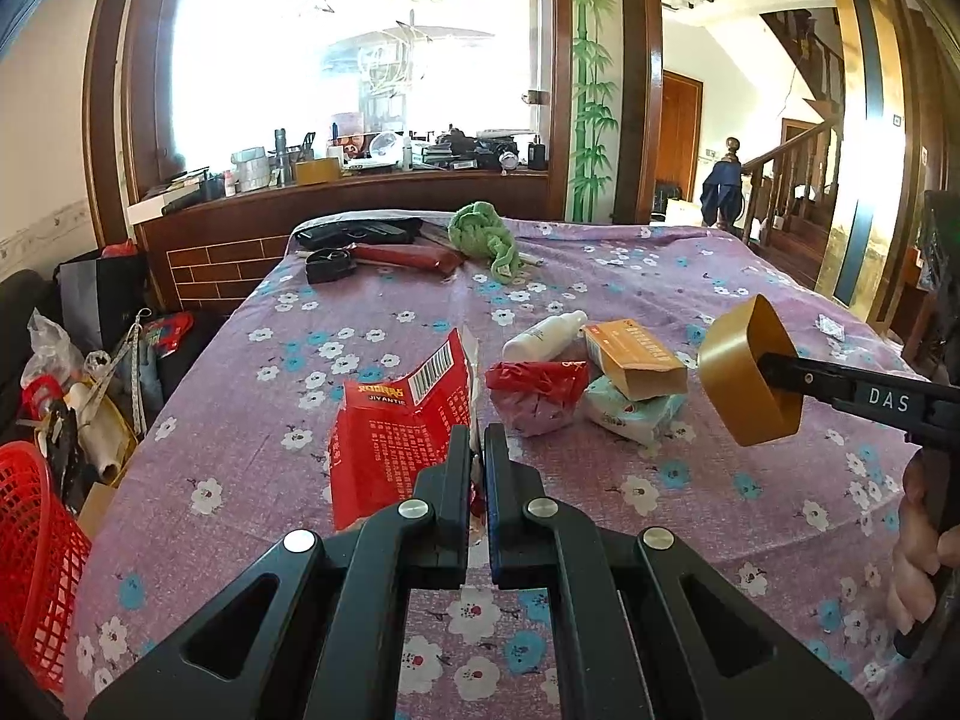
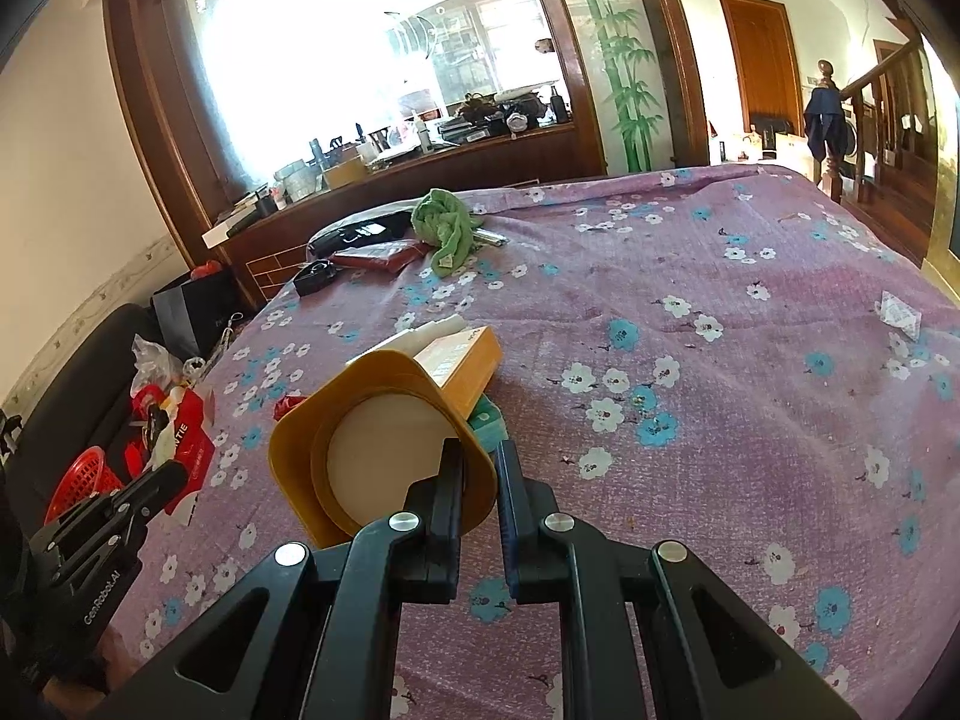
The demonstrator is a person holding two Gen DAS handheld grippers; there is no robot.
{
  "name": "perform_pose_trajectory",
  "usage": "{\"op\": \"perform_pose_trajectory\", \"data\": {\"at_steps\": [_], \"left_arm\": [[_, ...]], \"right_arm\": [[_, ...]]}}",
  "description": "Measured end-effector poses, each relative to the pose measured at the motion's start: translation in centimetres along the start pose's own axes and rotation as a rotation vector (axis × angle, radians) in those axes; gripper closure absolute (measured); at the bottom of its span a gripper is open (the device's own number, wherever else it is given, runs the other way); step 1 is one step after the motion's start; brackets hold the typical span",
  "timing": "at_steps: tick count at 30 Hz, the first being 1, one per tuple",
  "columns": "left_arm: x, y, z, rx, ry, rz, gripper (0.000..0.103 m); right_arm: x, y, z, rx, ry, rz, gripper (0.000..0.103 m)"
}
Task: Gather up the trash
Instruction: 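Lift the red snack box with the left tool while the right tool lifts the yellow container, then carry the snack box and yellow container over the red wastebasket with both tools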
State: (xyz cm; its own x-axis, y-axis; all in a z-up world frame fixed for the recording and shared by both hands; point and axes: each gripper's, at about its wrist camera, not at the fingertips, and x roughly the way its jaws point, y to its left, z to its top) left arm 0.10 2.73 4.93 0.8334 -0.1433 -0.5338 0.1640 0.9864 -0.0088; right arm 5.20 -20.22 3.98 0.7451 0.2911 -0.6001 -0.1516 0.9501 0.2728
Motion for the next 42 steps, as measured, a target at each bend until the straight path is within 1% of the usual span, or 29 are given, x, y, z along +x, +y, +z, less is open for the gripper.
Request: {"op": "perform_pose_trajectory", "data": {"at_steps": [9, 17, 22, 27, 30, 33, 34, 38, 42], "left_arm": [[-0.1, 0.2, 0.0, -0.003, 0.008, 0.004, 0.099], [-0.2, 0.5, 0.3, -0.015, -0.012, 0.021, 0.099], [-0.7, 1.0, 0.3, -0.041, -0.008, 0.003, 0.099], [-2.7, 1.5, -0.4, -0.054, -0.007, -0.008, 0.099], [-4.2, 1.9, -0.7, -0.056, -0.013, 0.01, 0.099], [-5.9, 2.6, -0.7, -0.063, -0.029, 0.022, 0.099], [-6.4, 2.9, -0.7, -0.06, -0.033, 0.042, 0.099], [-8.2, 4.2, -0.9, -0.071, -0.052, 0.079, 0.099], [-9.2, 5.7, -1.5, -0.095, -0.059, 0.095, 0.099]], "right_arm": [[-0.3, 0.7, -0.2, -0.028, -0.008, 0.015, 0.091], [-0.8, 1.8, -0.5, -0.067, -0.015, 0.045, 0.091], [-0.9, 2.1, -0.7, -0.087, -0.026, 0.036, 0.091], [-0.5, 1.7, -0.6, -0.077, -0.017, 0.023, 0.091], [-0.5, 1.6, -0.5, -0.067, -0.017, 0.02, 0.091], [-0.9, 1.9, -0.6, -0.052, -0.006, 0.036, 0.091], [-1.2, 2.4, -0.7, -0.051, 0.0, 0.05, 0.091], [-1.9, 4.3, -1.1, -0.057, 0.022, 0.084, 0.091], [-2.5, 7.3, -1.5, -0.092, 0.042, 0.128, 0.091]]}}
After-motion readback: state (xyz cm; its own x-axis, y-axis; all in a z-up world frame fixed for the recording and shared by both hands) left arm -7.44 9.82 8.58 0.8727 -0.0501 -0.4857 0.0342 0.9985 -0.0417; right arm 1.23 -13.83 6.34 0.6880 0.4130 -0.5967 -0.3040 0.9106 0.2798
